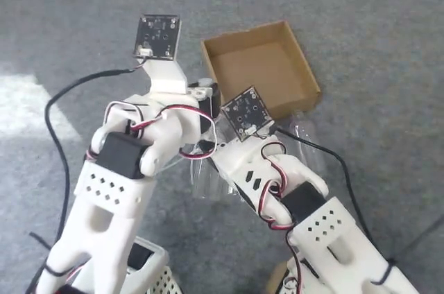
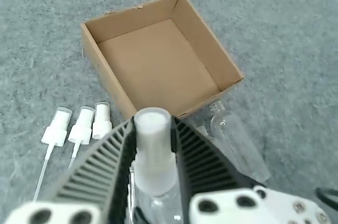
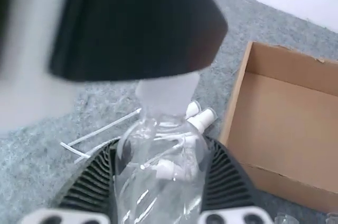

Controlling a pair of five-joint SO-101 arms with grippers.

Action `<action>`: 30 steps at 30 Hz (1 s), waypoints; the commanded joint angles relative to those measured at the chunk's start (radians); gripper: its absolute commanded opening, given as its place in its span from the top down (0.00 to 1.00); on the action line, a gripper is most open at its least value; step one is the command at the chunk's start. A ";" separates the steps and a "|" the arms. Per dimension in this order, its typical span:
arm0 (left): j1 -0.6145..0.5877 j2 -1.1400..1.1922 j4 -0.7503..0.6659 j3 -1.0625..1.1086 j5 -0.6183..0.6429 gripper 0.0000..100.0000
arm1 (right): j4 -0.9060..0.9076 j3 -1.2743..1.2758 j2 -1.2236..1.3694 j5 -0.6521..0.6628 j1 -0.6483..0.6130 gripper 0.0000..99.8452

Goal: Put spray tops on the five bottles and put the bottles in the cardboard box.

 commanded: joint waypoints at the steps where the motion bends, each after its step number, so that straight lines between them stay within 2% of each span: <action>1: -0.005 -0.003 -0.040 0.091 -0.017 0.99 | -0.041 -0.023 -0.048 -0.011 0.047 0.99; 7: -0.003 -0.173 -0.054 0.170 -0.017 0.99 | -0.059 0.014 -0.050 -0.011 0.048 0.99; 12: -0.002 -0.328 -0.155 0.309 -0.075 0.99 | -0.151 0.031 -0.050 -0.018 0.059 0.99; 18: -0.003 -0.298 -0.175 0.337 -0.077 0.99 | -0.303 0.080 -0.050 -0.018 0.062 0.99; 26: -0.009 -0.292 -0.175 0.335 -0.077 0.98 | -0.338 0.091 -0.050 -0.020 0.107 0.99; 30: -0.009 -0.293 -0.175 0.334 -0.078 0.88 | -0.349 0.101 -0.042 -0.020 0.108 0.99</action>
